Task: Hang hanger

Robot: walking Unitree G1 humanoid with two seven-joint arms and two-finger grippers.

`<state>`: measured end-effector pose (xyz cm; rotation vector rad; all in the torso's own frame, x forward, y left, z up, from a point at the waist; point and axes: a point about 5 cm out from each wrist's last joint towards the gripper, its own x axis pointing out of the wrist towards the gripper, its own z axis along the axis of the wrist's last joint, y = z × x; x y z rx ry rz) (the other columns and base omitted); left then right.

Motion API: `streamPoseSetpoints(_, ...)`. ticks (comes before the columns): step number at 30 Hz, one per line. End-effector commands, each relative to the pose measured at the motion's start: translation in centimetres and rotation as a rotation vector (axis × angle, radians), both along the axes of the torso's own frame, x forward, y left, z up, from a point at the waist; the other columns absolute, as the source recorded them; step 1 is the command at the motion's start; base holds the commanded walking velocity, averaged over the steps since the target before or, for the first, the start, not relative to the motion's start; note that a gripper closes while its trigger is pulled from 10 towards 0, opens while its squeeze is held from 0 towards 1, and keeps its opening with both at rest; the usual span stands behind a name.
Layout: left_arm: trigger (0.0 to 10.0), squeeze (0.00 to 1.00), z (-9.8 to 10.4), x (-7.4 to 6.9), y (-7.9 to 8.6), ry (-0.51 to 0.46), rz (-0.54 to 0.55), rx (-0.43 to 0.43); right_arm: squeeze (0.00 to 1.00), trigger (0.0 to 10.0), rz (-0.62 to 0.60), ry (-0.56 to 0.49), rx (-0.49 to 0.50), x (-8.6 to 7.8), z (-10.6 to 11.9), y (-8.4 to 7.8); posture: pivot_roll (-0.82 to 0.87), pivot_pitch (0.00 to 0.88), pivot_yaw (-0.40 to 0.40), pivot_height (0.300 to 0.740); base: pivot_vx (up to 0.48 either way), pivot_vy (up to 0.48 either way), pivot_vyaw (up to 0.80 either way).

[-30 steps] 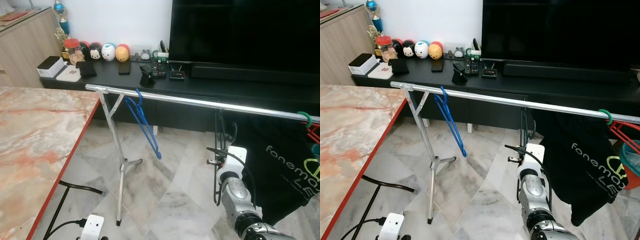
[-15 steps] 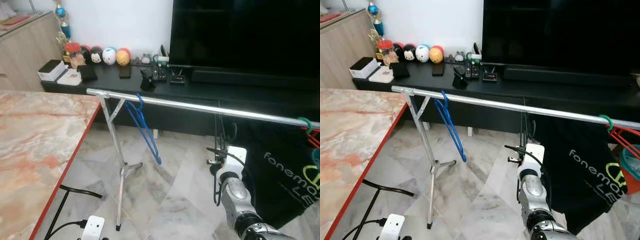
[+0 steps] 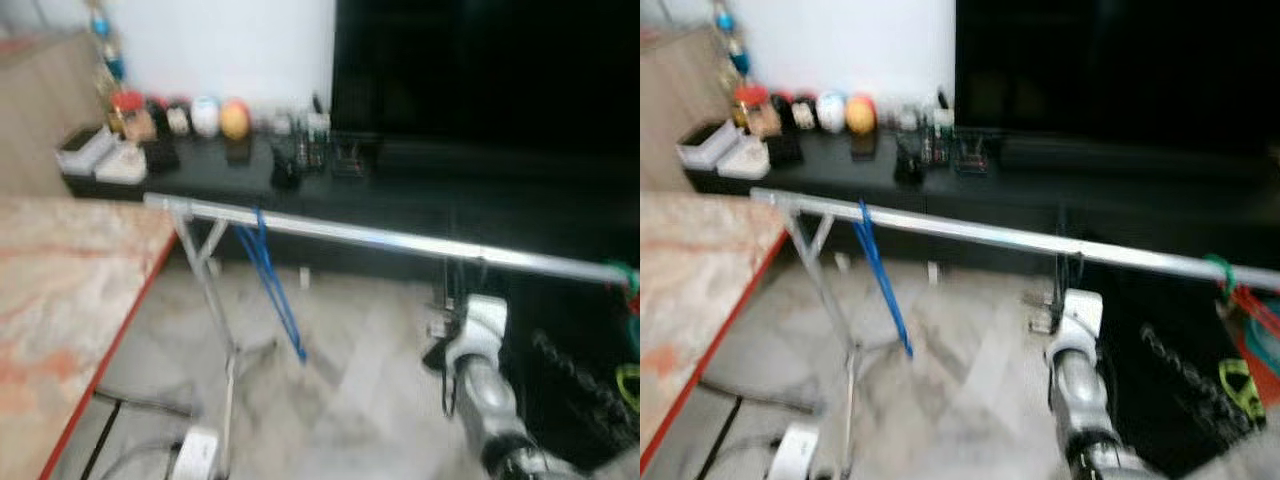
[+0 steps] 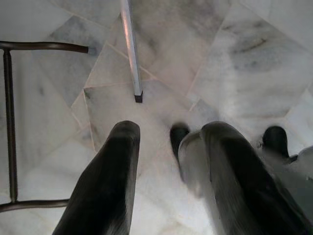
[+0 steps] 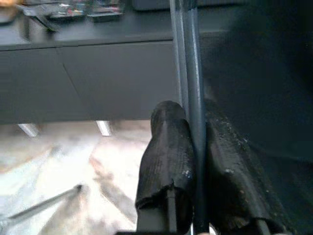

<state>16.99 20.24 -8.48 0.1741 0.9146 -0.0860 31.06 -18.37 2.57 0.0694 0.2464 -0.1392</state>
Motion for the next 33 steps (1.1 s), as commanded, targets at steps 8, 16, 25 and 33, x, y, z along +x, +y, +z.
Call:
streamPoseSetpoints(8,10.0,0.00,-0.4,-0.8,0.2,0.039,-0.007,0.009,0.00,10.0,0.017,-0.006,-0.002,0.0,0.0,0.5,0.12,0.000,-0.014,0.740,0.000,0.000,0.00)
streamPoseSetpoints(16,10.0,0.00,-0.7,-1.5,0.4,0.066,-0.003,0.016,0.00,10.0,0.024,-0.008,0.003,0.2,0.1,0.6,0.12,0.000,-0.013,0.740,0.000,0.000,0.00)
streamPoseSetpoints(25,10.0,0.00,-0.7,-1.6,0.4,0.068,-0.004,0.016,0.00,10.0,0.025,-0.008,0.002,0.2,0.2,0.6,0.12,0.000,-0.013,0.740,0.000,0.000,0.00)
streamPoseSetpoints(33,10.0,0.00,-0.7,-1.6,0.4,0.068,-0.004,0.016,0.00,10.0,0.025,-0.008,0.002,0.2,0.2,0.6,0.12,0.000,-0.013,0.740,0.000,0.000,0.00)
